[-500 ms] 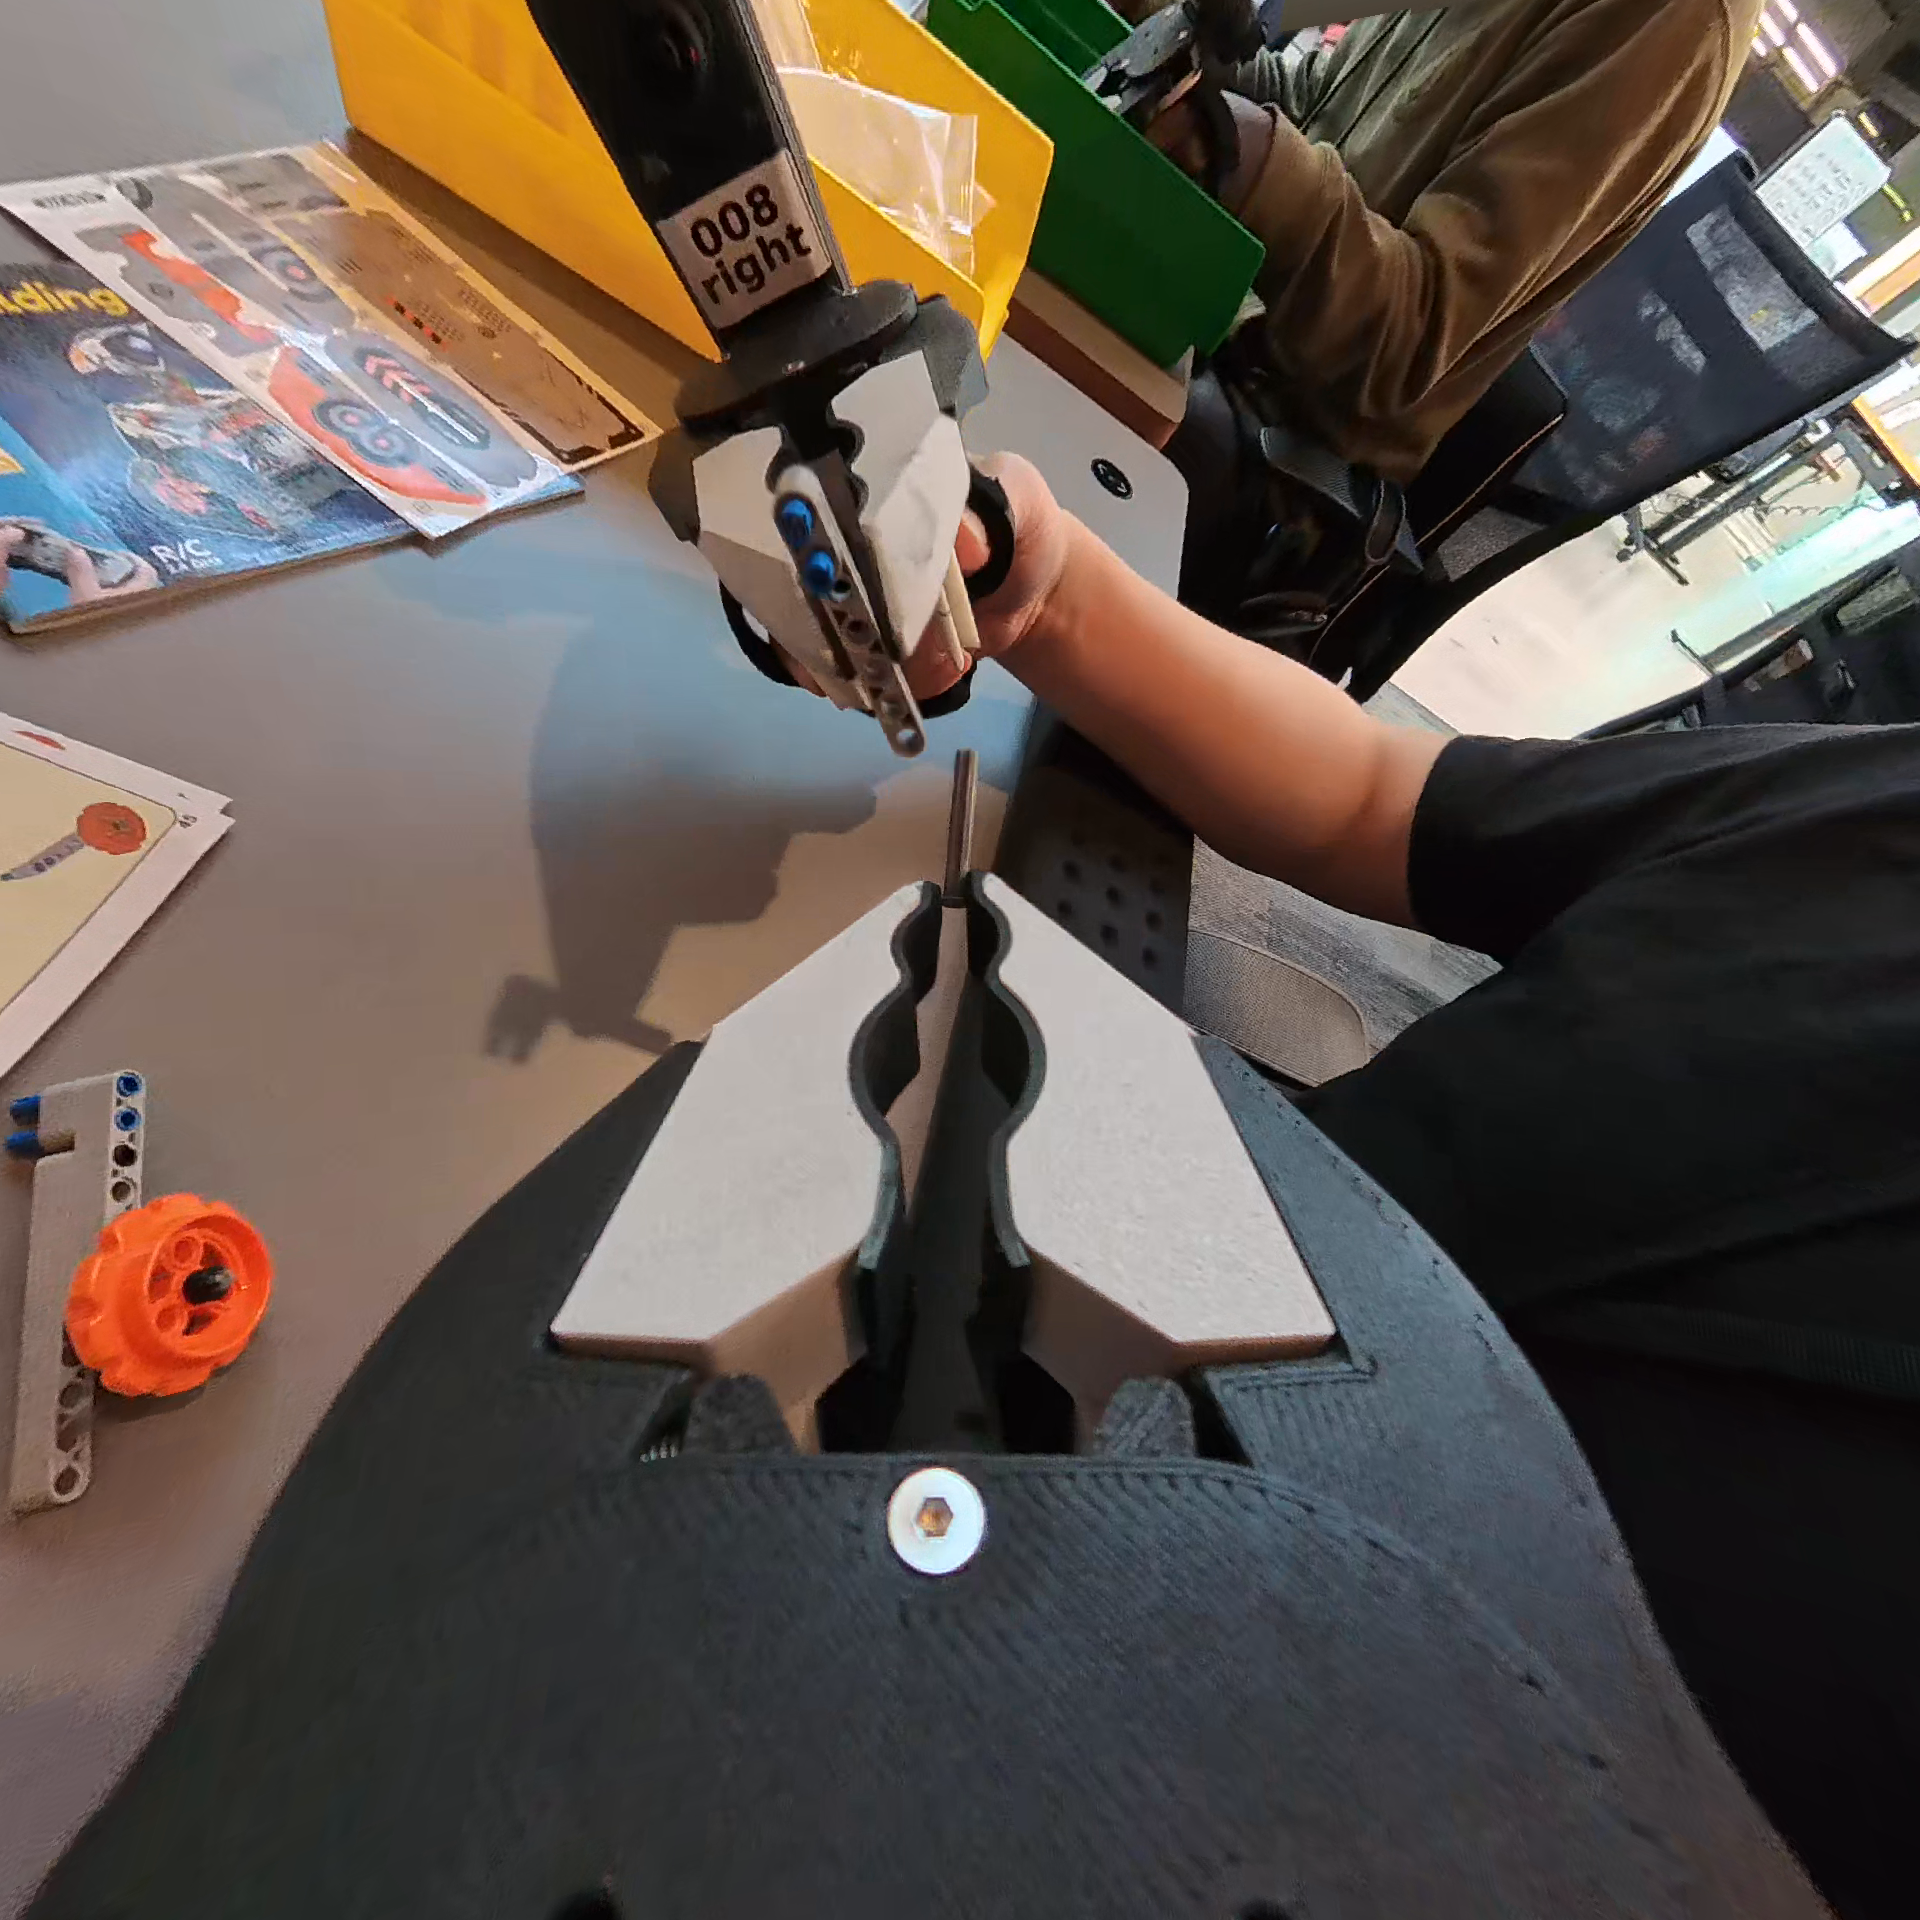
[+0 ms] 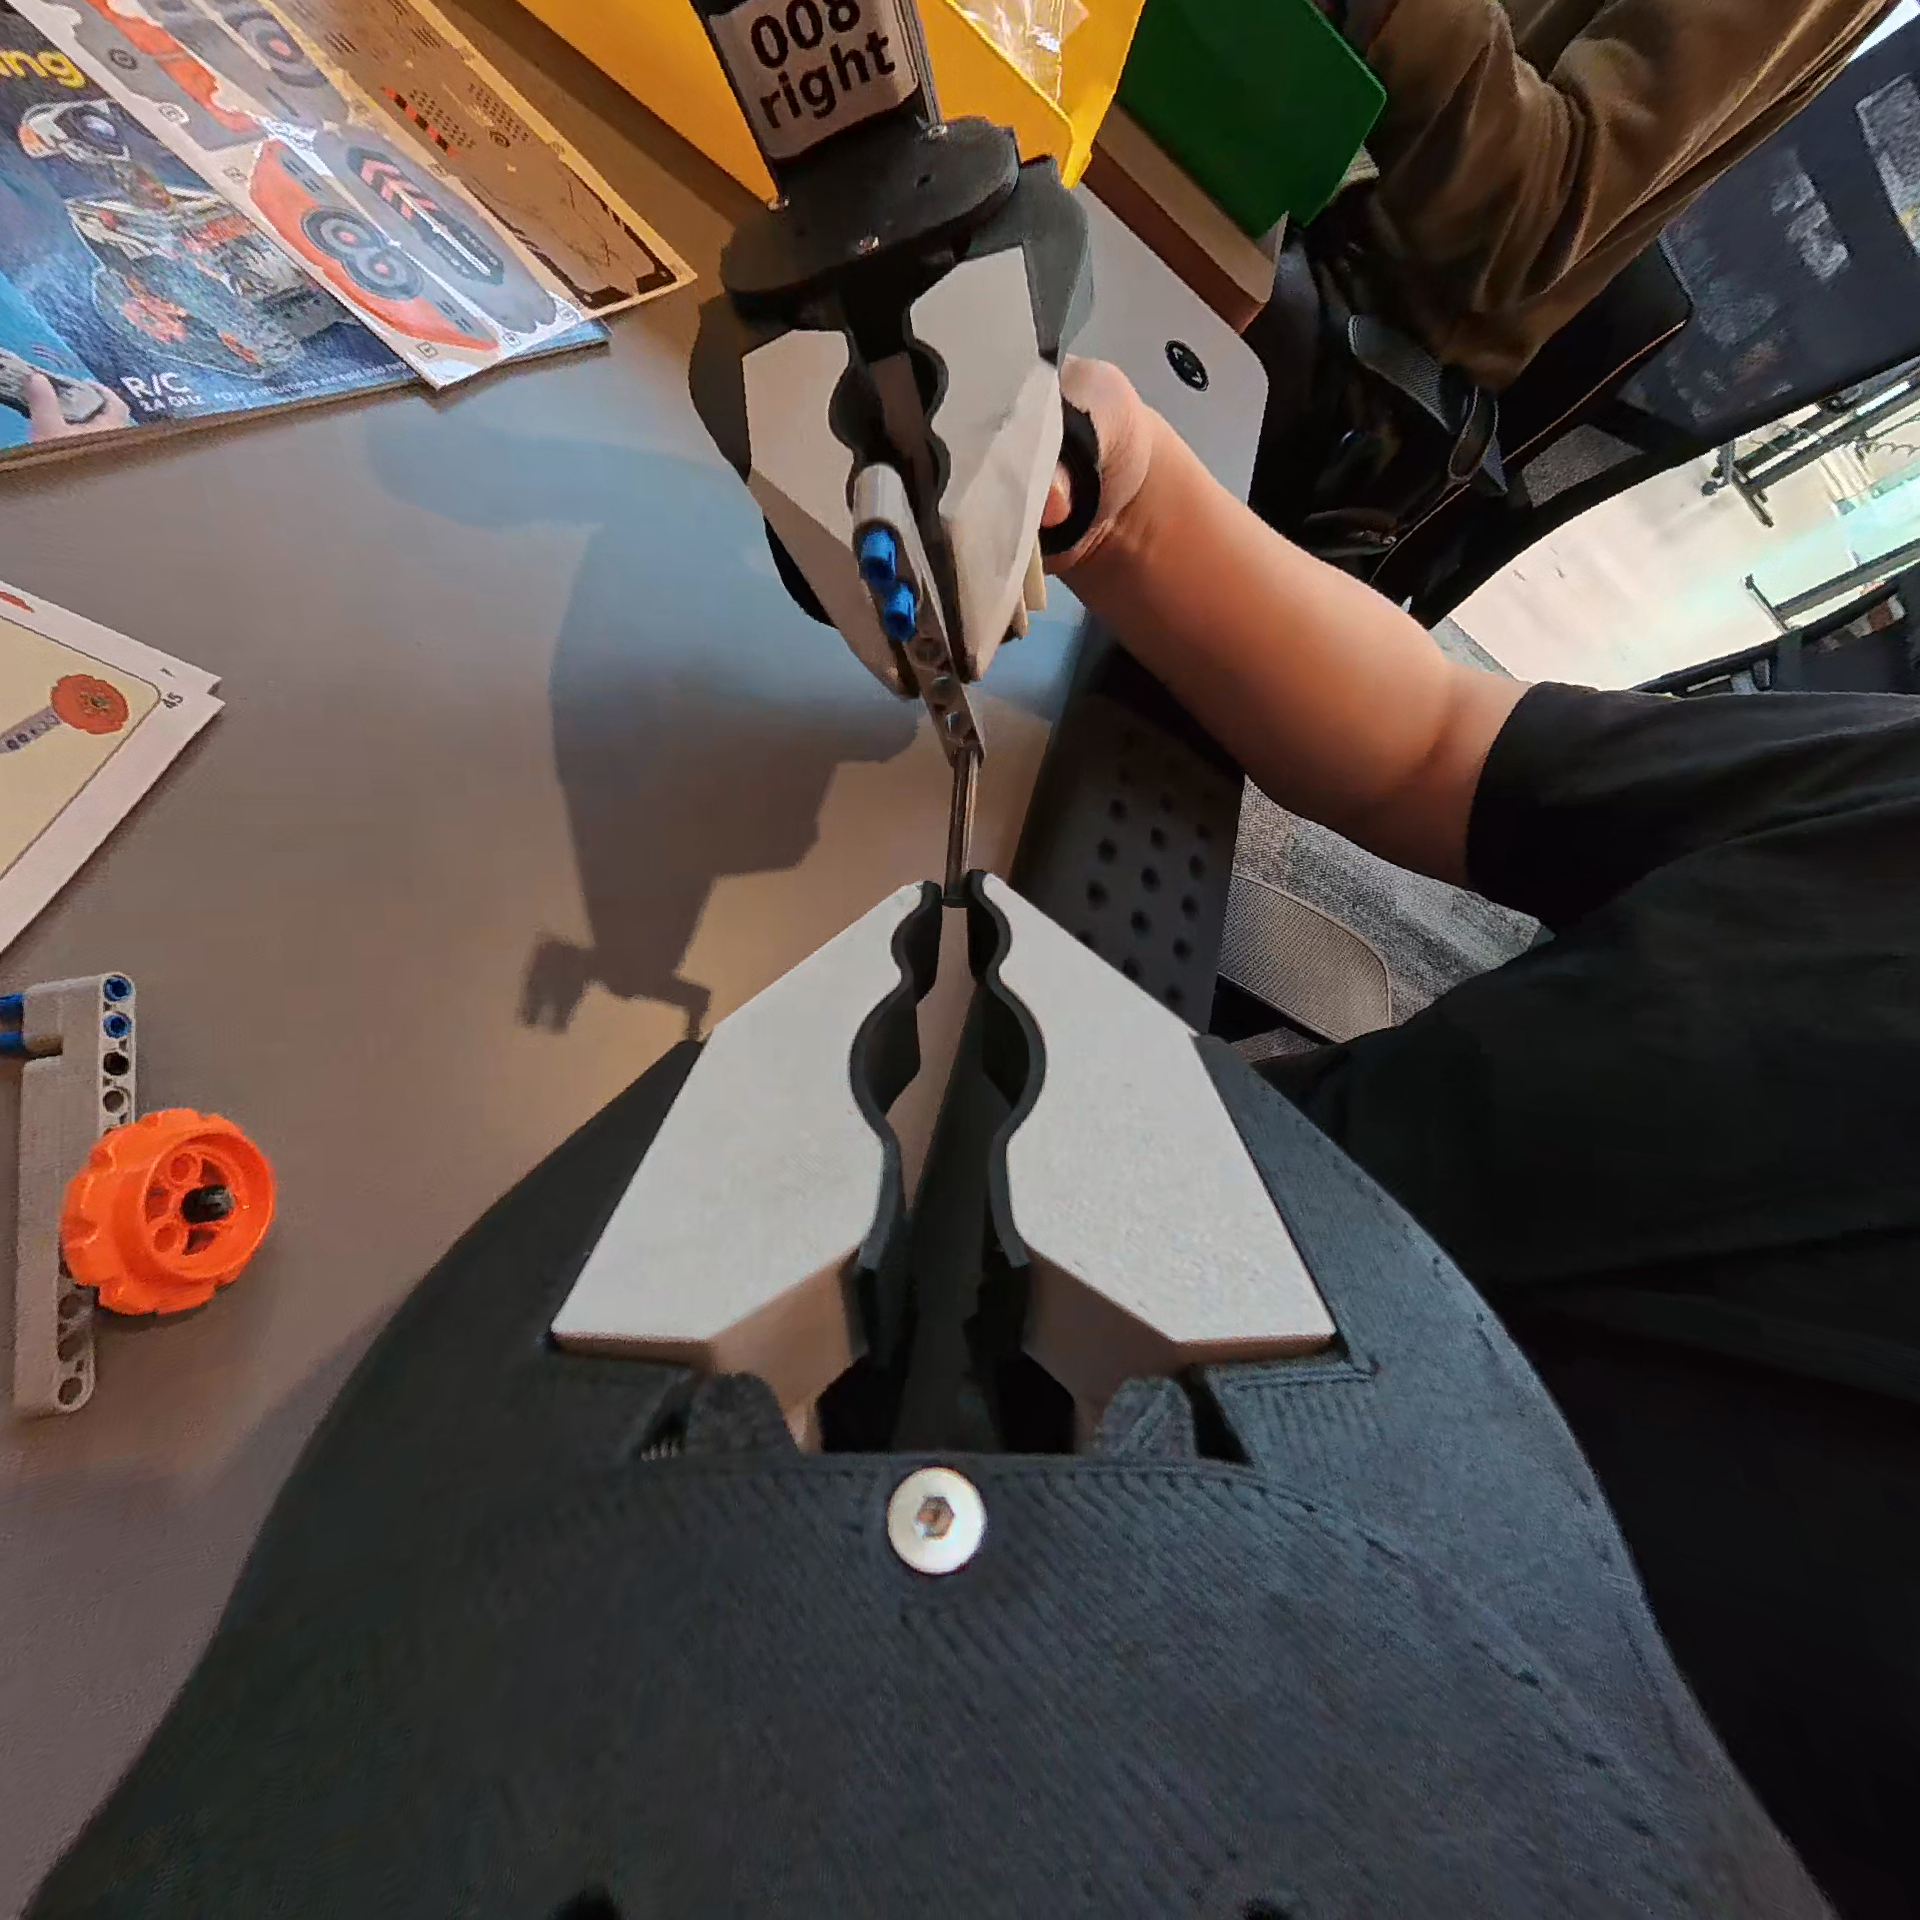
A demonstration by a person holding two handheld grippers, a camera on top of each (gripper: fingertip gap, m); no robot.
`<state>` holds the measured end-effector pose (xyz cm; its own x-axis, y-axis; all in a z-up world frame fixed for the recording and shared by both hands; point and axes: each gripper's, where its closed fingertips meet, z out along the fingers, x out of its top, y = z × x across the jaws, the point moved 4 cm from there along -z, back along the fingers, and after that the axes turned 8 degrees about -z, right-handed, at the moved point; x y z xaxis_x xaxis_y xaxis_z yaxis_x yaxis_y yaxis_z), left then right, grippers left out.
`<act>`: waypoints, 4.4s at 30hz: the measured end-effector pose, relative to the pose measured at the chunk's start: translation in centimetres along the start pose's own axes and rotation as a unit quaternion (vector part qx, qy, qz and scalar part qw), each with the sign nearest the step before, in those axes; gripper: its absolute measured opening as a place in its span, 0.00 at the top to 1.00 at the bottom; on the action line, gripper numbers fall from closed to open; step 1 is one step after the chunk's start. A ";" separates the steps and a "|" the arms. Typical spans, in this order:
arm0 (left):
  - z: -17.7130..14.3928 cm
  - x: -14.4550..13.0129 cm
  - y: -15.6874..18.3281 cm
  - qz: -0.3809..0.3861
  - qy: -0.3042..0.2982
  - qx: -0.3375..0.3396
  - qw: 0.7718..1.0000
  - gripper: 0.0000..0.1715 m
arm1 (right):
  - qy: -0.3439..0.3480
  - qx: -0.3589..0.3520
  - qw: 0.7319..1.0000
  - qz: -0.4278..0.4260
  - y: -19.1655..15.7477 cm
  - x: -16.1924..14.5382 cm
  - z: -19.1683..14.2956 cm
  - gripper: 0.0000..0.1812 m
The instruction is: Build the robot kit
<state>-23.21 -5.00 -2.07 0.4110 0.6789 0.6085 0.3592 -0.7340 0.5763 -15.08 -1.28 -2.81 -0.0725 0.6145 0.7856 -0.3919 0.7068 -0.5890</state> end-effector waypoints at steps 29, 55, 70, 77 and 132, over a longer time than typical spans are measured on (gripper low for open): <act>-10.4 1.8 1.4 0.065 0.313 0.097 0.942 0.90 | 0.352 0.181 0.907 0.145 -1.0 4.4 -1.8 0.97; -4.0 -4.5 1.0 -0.001 0.297 0.056 0.953 0.97 | 0.193 0.036 0.979 0.054 0.4 -1.3 8.3 0.97; -4.6 -5.8 0.8 -0.045 0.270 -0.007 0.962 0.98 | 0.078 0.018 0.996 0.033 0.0 -3.0 10.1 0.97; -5.4 -7.2 -0.2 -0.028 0.241 0.057 0.968 0.84 | 0.101 0.011 0.993 0.059 0.8 -2.7 9.3 0.97; -5.1 -14.9 -8.6 -0.033 -0.044 0.396 0.917 0.96 | 0.130 -0.004 0.990 0.064 1.3 -0.6 5.8 0.97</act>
<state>-36.69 -8.70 -13.35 0.4202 0.7432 0.5207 0.8668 -0.4986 0.0122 -20.92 -2.76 -2.99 0.1172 0.7673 0.6304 -0.3877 0.6198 -0.6823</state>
